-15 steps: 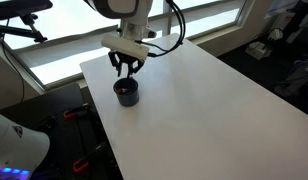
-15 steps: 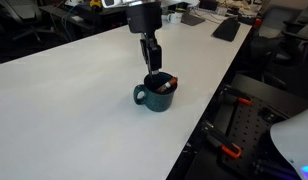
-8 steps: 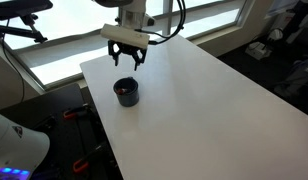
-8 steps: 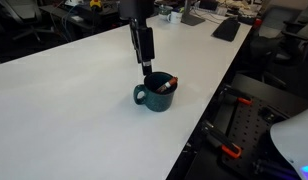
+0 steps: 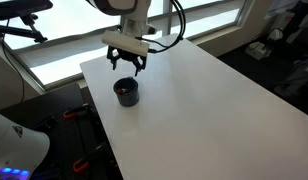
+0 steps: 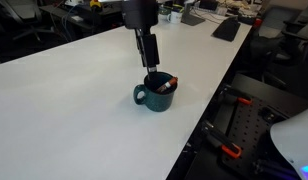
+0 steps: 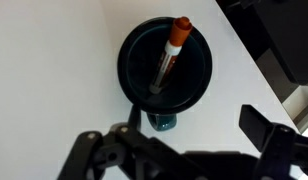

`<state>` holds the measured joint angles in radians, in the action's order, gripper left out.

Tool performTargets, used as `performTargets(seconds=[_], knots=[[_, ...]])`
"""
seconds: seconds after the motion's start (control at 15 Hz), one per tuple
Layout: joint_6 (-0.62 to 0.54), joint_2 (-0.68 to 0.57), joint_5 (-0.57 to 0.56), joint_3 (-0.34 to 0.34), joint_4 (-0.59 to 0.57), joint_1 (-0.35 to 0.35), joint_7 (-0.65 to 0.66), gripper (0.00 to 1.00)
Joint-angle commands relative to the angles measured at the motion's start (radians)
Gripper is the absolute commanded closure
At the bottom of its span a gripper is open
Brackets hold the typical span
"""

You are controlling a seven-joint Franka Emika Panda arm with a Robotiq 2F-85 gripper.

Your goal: Remove the marker from the cup

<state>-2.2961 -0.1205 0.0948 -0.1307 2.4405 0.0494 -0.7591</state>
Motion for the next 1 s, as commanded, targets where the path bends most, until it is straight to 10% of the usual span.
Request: performTargets(seconds=[0.0,0.93], knots=[[0.001,-0.007,0.0,0.001,-0.002,0.0,0.0,0.0],[0.046,0.03,0.005,-0.006,-0.022,0.008,0.028,0.0]])
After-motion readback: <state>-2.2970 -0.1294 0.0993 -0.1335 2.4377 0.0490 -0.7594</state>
